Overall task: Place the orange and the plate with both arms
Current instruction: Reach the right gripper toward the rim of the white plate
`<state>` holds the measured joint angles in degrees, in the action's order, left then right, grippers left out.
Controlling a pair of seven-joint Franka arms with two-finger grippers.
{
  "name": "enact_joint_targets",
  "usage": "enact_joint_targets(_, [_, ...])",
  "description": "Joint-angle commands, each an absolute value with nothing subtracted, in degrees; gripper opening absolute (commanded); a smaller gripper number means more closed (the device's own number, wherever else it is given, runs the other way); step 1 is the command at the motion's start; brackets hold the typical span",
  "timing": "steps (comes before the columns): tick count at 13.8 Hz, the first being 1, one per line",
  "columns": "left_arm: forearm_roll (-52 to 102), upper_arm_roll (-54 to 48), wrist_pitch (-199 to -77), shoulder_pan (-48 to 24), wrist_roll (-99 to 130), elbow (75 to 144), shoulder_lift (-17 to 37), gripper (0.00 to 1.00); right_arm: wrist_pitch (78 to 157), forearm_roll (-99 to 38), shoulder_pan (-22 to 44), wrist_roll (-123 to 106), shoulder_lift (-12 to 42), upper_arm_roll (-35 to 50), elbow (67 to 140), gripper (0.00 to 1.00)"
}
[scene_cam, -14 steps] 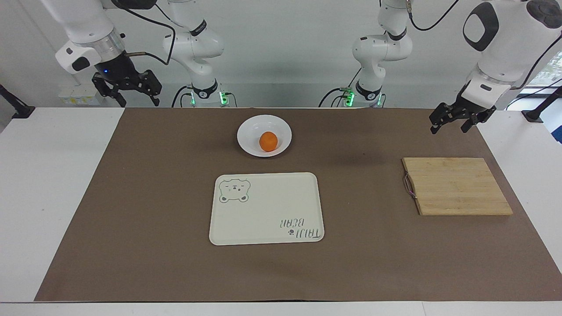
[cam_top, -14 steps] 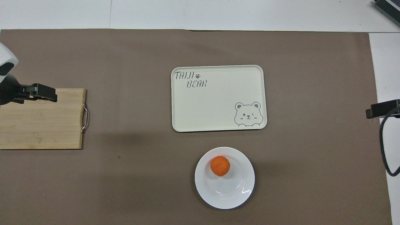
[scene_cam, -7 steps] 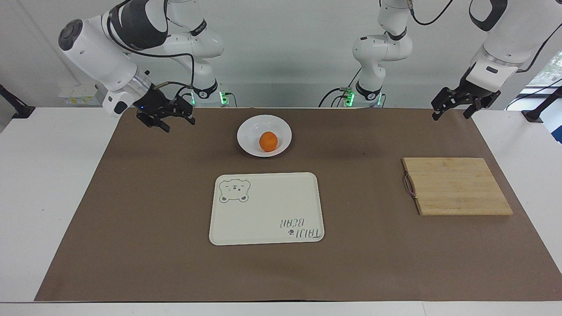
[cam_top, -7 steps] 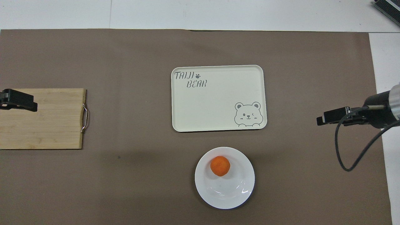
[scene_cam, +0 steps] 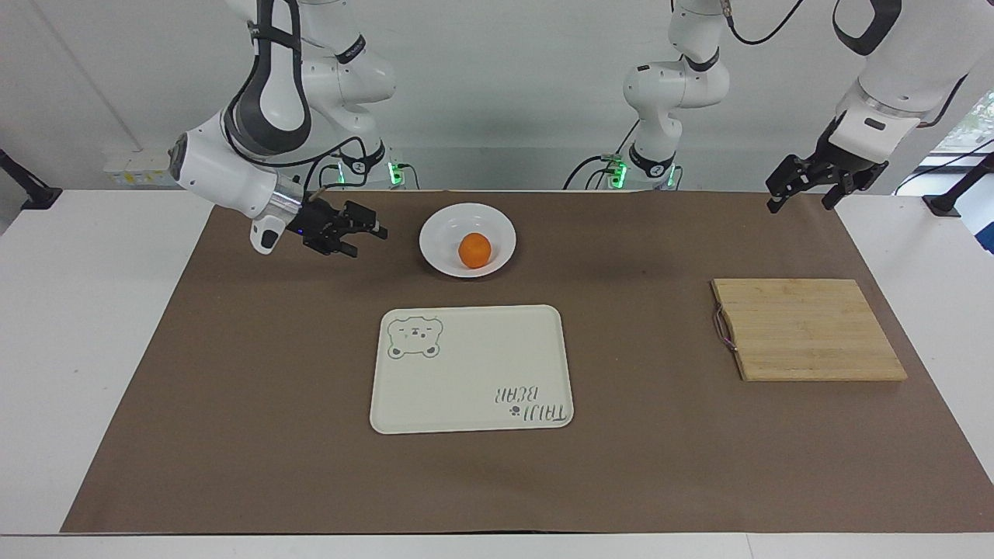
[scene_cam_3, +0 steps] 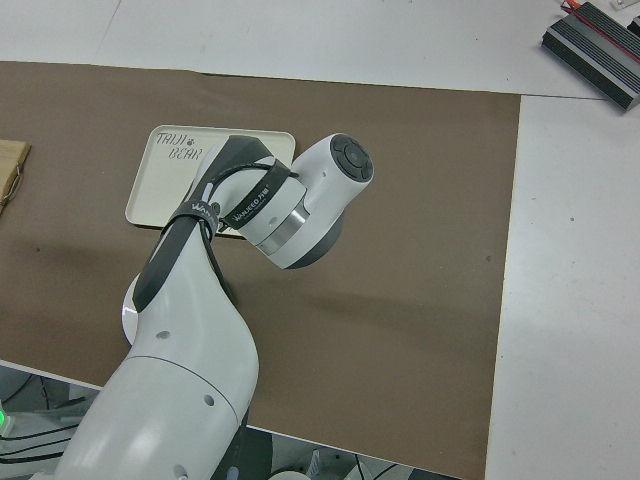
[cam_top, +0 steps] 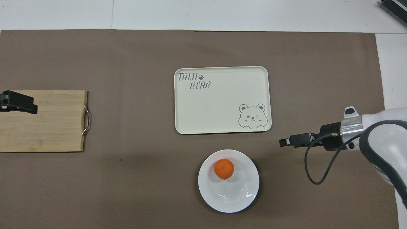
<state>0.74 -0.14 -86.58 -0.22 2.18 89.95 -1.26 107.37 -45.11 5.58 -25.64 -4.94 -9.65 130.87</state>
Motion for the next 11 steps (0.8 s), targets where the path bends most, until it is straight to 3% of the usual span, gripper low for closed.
enact_joint_targets(1, [0.4, -0.3, -85.6, -0.1, 2.8, 90.1, -1.6, 1.00, 111.0, -51.5, 4.7, -33.7, -7.1, -9.4, 139.0, 1.00])
enact_joint_targets(11, [0.4, -0.3, -85.6, 0.0, 2.7, 90.1, -1.6, 1.00, 113.6, -70.9, 6.3, -55.8, -5.7, -9.3, 156.0, 1.00])
